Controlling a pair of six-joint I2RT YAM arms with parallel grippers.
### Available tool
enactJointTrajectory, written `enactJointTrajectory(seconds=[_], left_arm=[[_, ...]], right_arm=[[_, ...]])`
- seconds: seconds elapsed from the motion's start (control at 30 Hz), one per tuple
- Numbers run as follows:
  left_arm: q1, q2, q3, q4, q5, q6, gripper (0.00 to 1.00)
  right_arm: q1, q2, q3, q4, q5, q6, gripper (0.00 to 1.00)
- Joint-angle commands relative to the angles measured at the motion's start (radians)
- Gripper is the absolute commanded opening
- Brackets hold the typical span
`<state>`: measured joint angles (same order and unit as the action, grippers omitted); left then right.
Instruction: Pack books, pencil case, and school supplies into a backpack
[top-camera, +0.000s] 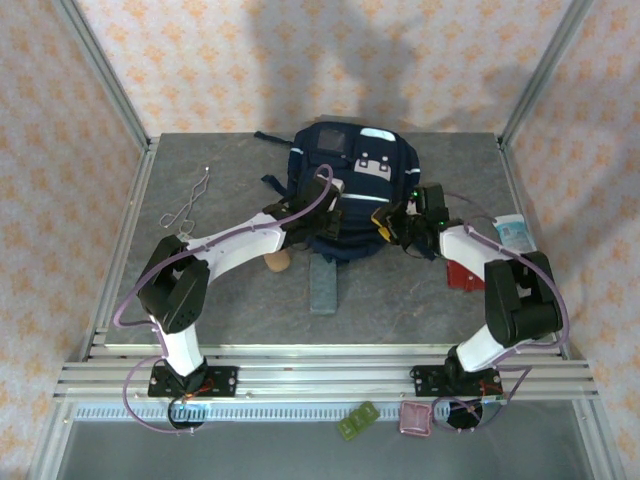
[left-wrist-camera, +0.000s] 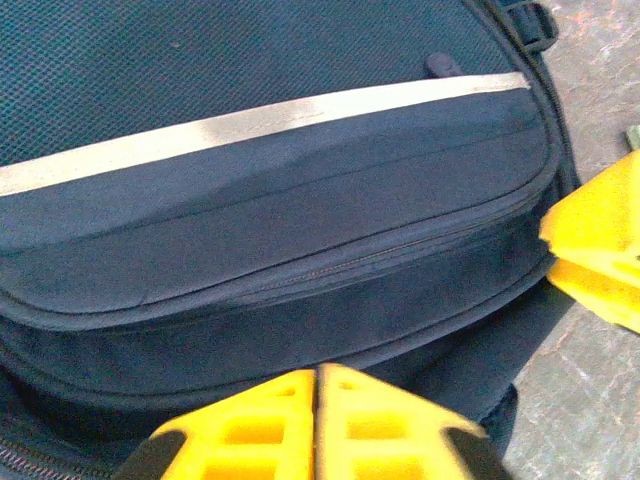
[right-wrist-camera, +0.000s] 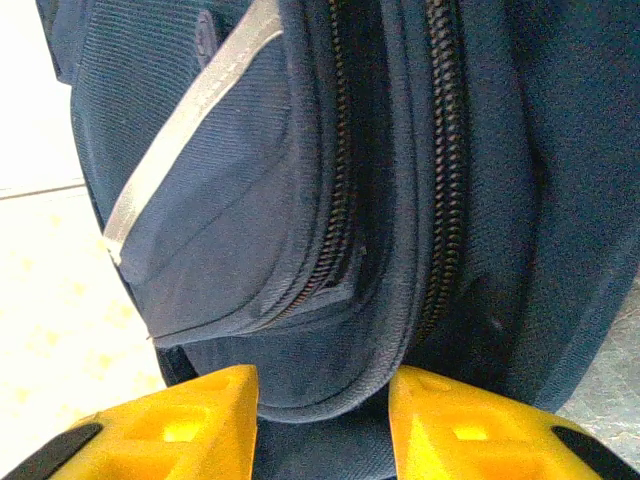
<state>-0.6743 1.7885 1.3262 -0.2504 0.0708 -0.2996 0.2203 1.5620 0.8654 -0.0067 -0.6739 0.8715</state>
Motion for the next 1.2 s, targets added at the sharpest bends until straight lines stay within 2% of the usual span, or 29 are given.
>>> enactJointTrajectory(seconds=[0.0, 0.07, 0.2, 0.37, 0.5, 0.63, 0.87, 1.17], left_arm=[[-0.011, -0.019, -0.007, -0.038, -0.011, -0.005, 0.28], [-0.011, -0.018, -0.016, -0.031, -0.014, -0.012, 0.33], [-0.011, -0.018, -0.028, -0.011, -0.022, -0.026, 0.33], [-0.011, -0.019, -0.04, 0.005, -0.036, -0.038, 0.34], [-0.011, -0.018, -0.044, 0.011, -0.026, -0.047, 0.36], [-0.011, -0.028, -0.072, 0.035, -0.025, -0.064, 0.37], [-0.011, -0.03, -0.088, 0.059, -0.011, -0.065, 0.4], [-0.011, 0.025, -0.104, 0.072, 0.034, -0.062, 0.35]], right_arm=[[0.004, -0.013, 0.004, 0.019, 0.001, 0.009, 0.38], [0.005, -0.001, 0.017, 0.02, 0.006, 0.012, 0.38], [0.006, -0.016, 0.053, 0.02, 0.016, 0.02, 0.33], [0.004, -0.02, 0.097, -0.025, 0.068, -0.004, 0.35], [0.004, 0.023, 0.11, -0.011, 0.028, 0.006, 0.35], [0.005, 0.043, 0.111, 0.002, 0.046, -0.006, 0.36], [0.008, 0.11, 0.064, 0.188, 0.047, 0.061, 0.38], [0.011, 0.086, -0.137, 0.513, 0.111, 0.125, 0.38]])
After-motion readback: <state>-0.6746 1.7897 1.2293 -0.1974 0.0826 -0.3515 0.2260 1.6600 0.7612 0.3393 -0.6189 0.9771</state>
